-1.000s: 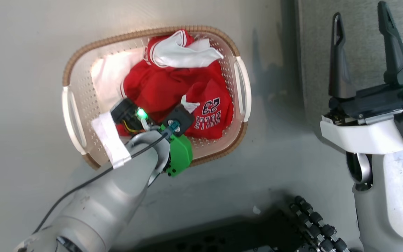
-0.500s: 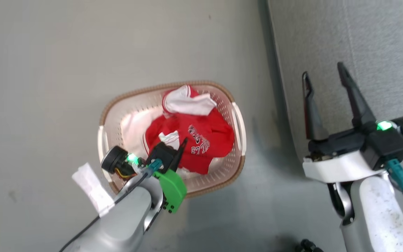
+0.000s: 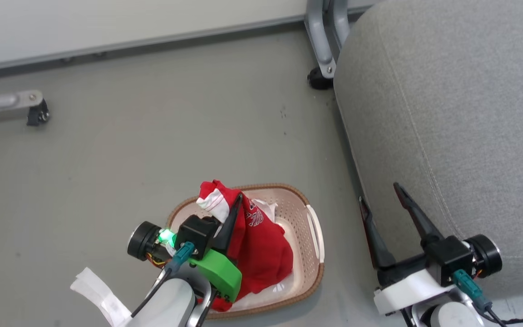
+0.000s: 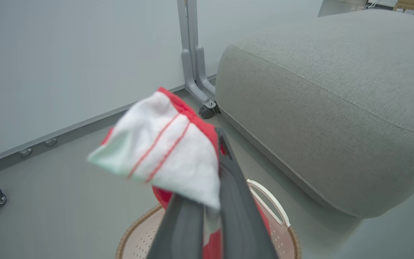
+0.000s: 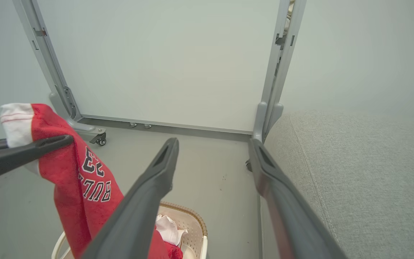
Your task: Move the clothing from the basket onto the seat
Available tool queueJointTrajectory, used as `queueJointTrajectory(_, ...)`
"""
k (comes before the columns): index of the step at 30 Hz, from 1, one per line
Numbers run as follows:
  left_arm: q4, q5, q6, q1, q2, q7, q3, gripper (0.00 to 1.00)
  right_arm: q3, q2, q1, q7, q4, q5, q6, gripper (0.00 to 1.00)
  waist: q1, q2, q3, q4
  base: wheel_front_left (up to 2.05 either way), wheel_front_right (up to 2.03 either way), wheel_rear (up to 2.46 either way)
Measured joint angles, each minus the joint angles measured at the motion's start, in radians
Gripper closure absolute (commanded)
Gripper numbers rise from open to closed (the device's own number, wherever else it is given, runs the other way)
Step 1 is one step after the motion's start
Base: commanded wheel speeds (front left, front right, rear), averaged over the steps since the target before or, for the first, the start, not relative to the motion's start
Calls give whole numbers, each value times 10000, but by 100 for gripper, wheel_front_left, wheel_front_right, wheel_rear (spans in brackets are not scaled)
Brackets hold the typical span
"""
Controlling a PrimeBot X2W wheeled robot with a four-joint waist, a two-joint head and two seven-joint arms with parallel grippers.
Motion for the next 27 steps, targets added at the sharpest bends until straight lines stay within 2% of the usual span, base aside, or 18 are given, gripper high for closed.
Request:
queueJointTrajectory(6, -1469, 502, 73, 485, 67, 0, 541, 100, 276, 0, 563, -2, 148, 17, 0, 0, 0, 0, -1293, 68, 0, 0, 0)
queueJointTrajectory(14, -2872, 986, -35, 732, -8, 0, 918, 100, 652, 0, 867, -2, 121, 163, 0, 0, 0, 0, -2387, 111, 0, 0, 0)
queueJointTrajectory(20, -3530, 1214, -261, 761, -261, 0, 957, 100, 995, 0, 869, -2, 107, 244, 0, 0, 0, 0, -2663, 202, 0, 0, 0)
queueJointTrajectory(27, -3950, 1517, -558, 640, -466, 0, 510, 100, 1296, -2, 434, -2, 217, 339, 0, 0, 0, 0, -2579, 400, 0, 0, 0)
